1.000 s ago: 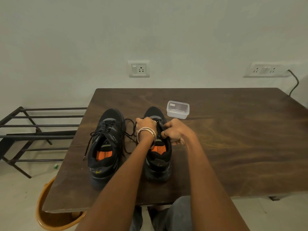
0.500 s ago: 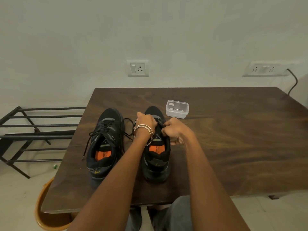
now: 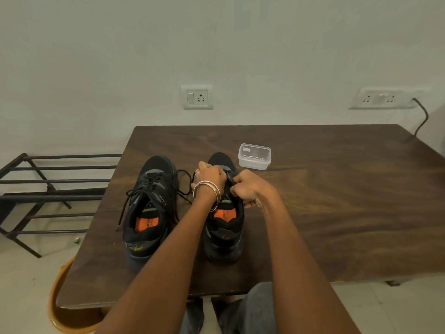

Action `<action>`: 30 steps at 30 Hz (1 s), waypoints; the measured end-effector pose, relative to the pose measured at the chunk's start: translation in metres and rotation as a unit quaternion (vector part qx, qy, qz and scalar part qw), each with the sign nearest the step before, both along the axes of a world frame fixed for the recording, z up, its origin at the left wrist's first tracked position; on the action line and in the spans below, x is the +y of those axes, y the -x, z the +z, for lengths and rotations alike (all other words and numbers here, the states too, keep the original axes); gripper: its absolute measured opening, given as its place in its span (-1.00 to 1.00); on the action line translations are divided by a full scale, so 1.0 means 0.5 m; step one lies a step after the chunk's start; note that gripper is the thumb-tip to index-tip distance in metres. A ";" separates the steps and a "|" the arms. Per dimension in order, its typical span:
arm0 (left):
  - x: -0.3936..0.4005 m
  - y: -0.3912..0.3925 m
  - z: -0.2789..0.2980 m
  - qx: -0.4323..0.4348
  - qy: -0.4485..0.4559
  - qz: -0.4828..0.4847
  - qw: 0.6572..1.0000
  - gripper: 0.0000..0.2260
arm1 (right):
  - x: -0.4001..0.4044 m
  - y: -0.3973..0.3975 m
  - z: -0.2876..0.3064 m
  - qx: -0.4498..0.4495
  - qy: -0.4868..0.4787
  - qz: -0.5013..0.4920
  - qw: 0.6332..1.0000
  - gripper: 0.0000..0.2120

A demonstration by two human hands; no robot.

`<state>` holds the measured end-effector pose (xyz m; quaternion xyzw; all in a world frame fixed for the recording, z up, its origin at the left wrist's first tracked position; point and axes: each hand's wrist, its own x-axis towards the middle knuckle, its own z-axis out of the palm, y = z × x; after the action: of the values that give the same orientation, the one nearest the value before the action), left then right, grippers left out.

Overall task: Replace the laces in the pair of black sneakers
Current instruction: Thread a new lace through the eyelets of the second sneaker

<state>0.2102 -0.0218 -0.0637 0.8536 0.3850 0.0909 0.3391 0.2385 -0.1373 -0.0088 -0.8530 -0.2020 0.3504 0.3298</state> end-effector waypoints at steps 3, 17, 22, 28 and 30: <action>-0.006 0.009 0.010 0.020 0.003 -0.014 1.000 -0.79 | 0.000 -0.005 -0.004 -0.011 0.003 0.008 1.000 -0.75; -0.028 -0.001 0.025 0.031 0.086 0.114 0.989 -0.75 | -0.032 -0.039 -0.016 0.100 -0.071 -0.038 0.992 -0.83; -0.014 0.007 0.024 -0.020 0.077 0.076 0.994 -0.83 | 0.024 -0.058 -0.051 -0.068 -0.134 -0.231 0.961 -0.78; 0.012 0.050 0.066 -0.016 0.098 0.006 0.995 -0.82 | 0.072 -0.049 -0.082 -0.118 -0.075 -0.253 0.957 -0.86; 0.012 0.066 0.075 -0.008 0.159 -0.016 0.987 -0.82 | 0.078 -0.052 -0.084 -0.120 -0.071 -0.262 0.955 -0.82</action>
<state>0.1772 -0.0156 -0.0260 0.7943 0.3781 0.0297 0.4746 0.2642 -0.0982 -0.0510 -0.8863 -0.0339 0.1322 0.4427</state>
